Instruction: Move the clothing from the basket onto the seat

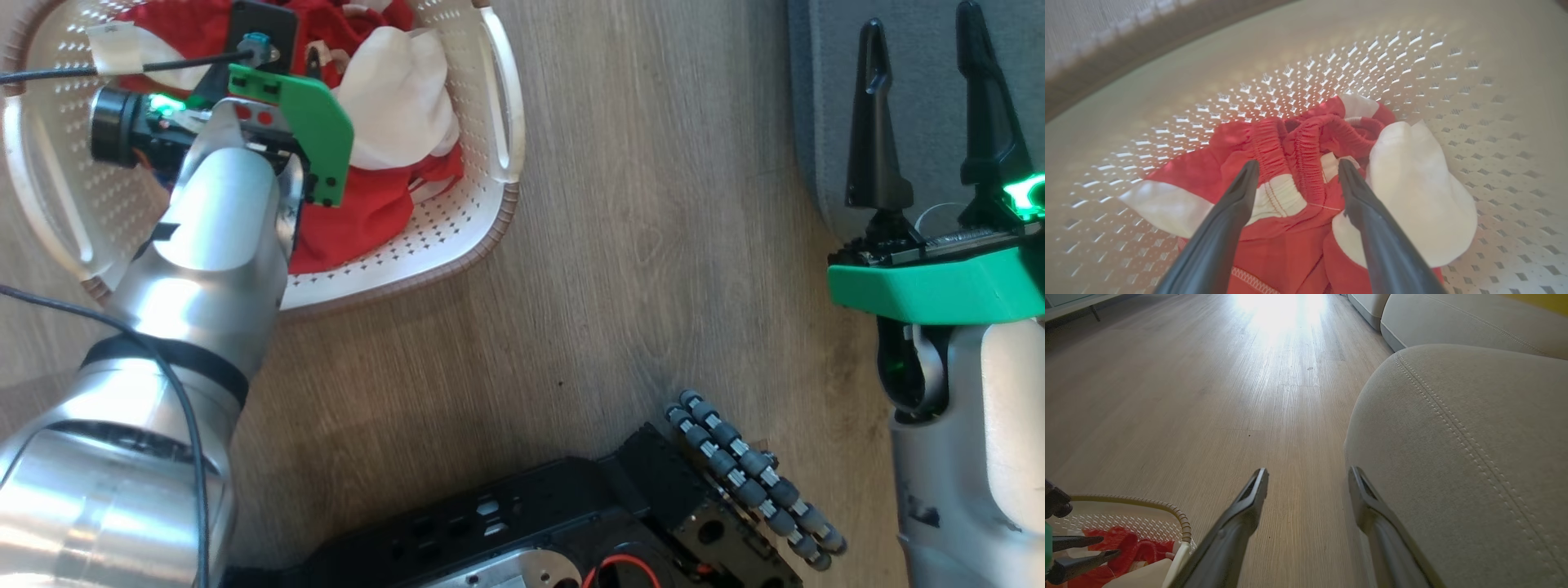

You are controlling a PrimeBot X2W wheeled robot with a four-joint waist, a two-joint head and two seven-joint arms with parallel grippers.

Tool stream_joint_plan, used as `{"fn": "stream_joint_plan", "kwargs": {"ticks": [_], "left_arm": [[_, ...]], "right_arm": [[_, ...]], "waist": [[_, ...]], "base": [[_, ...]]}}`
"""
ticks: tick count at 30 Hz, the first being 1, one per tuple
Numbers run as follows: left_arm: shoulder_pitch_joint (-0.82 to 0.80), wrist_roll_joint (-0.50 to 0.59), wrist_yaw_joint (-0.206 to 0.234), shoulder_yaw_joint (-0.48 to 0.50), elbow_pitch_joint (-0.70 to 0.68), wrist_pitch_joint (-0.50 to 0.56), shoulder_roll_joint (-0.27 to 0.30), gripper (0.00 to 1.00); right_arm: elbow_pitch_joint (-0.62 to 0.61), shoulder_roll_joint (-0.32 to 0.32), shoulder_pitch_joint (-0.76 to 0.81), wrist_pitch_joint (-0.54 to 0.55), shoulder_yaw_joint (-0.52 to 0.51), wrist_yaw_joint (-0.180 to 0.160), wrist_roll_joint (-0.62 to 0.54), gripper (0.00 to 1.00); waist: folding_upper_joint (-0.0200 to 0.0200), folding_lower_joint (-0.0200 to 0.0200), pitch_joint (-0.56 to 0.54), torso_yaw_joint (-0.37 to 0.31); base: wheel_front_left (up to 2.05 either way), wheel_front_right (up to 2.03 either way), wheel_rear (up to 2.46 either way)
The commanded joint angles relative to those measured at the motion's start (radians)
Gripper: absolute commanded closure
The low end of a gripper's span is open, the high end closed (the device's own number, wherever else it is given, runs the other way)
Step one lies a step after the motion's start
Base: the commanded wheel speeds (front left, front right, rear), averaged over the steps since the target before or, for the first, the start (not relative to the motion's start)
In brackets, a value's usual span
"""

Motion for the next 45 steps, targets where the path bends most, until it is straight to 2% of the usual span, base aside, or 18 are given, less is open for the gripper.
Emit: {"fn": "stream_joint_plan", "kwargs": {"ticks": [1,8,19,33,34,35,37,38,45], "left_arm": [[-0.001,-0.006,0.010,0.010,-0.006,-0.008,0.025,0.00],[-0.028,0.013,0.039,-0.013,0.034,-0.017,0.062,0.00],[-0.023,0.018,0.056,-0.043,0.055,0.000,0.069,0.00],[-0.006,0.018,0.056,-0.077,0.061,0.040,0.082,0.00],[-0.007,0.017,0.056,-0.079,0.061,0.043,0.082,0.04],[-0.008,0.016,0.056,-0.081,0.061,0.044,0.082,0.15],[-0.008,0.017,0.054,-0.087,0.062,0.048,0.083,0.44],[-0.008,0.016,0.052,-0.088,0.062,0.047,0.085,0.53],[-0.007,0.005,0.045,-0.092,0.062,0.041,0.093,0.65]], "right_arm": [[-0.034,-0.009,0.050,-0.006,0.018,0.000,0.007,0.00],[-0.044,-0.009,0.063,-0.006,0.024,0.000,0.027,0.00],[-0.049,-0.009,0.084,-0.006,0.022,0.000,0.038,0.00],[-0.053,-0.009,0.108,-0.006,0.017,0.000,0.036,0.00],[-0.054,-0.009,0.110,-0.006,0.015,0.000,0.035,0.00],[-0.055,-0.009,0.112,-0.006,0.014,0.000,0.034,0.00],[-0.056,-0.009,0.115,-0.006,0.016,0.000,0.029,0.00],[-0.057,-0.009,0.116,-0.006,0.017,0.000,0.026,0.00],[-0.070,-0.009,0.124,-0.006,0.010,0.000,0.008,0.00]], "waist": [[0.0001,0.0000,0.004,-0.005],[0.0001,0.0000,0.020,-0.028],[0.0001,0.0000,0.027,-0.032],[0.0001,0.0000,0.033,-0.036],[0.0001,0.0000,0.034,-0.035],[0.0001,0.0000,0.035,-0.034],[0.0001,0.0000,0.035,-0.031],[0.0001,0.0000,0.035,-0.029],[0.0001,0.0000,0.034,-0.015]], "base": [[0.00,0.00,0.00],[0.00,0.00,0.00],[0.00,0.00,0.00],[0.00,0.00,0.00],[0.00,0.00,0.00],[0.00,0.00,0.00],[0.00,0.00,0.00],[0.00,0.00,0.00],[0.00,0.00,0.00]]}}
